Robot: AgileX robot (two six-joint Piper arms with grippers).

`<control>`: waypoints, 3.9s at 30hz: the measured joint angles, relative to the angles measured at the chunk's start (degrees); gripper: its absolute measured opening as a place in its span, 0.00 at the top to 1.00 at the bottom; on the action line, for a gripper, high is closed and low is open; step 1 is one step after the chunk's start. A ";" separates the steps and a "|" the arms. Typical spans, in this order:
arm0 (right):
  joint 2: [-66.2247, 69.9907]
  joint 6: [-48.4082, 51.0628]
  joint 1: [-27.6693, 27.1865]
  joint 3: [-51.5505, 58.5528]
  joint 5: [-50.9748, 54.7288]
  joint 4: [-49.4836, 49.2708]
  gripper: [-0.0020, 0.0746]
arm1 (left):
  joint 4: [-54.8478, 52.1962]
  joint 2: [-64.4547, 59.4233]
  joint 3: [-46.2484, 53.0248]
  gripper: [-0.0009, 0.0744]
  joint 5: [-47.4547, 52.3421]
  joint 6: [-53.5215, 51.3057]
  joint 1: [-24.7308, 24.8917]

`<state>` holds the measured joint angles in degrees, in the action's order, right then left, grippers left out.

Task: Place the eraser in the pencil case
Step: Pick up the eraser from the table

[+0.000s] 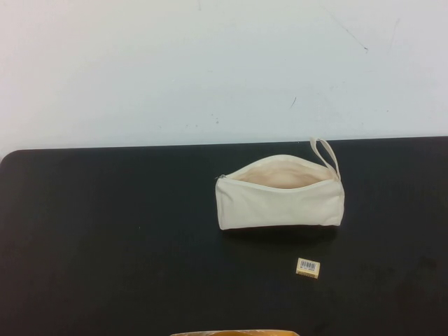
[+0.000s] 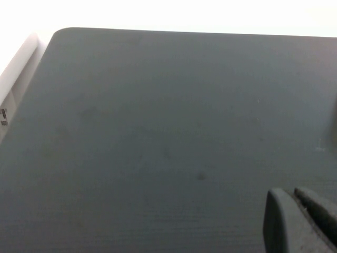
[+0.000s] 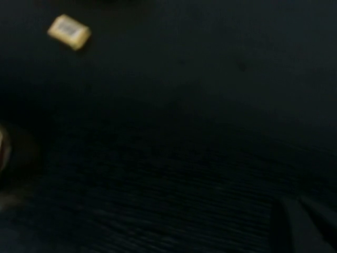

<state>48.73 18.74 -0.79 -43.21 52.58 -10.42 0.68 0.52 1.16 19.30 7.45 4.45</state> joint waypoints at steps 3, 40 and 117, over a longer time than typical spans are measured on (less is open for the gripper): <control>5.74 6.34 0.00 -0.73 -0.25 -4.54 0.98 | 0.00 0.00 0.00 0.99 0.00 0.00 0.00; 65.61 12.93 33.03 -40.17 -0.70 8.15 0.34 | 0.00 0.00 0.00 0.99 0.00 0.00 0.00; 73.14 10.15 33.03 -44.72 7.52 4.86 0.70 | 0.00 0.00 0.00 0.99 0.00 0.00 0.00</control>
<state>121.87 28.89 32.24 -87.93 60.09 -5.57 0.68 0.52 1.16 19.30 7.45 4.45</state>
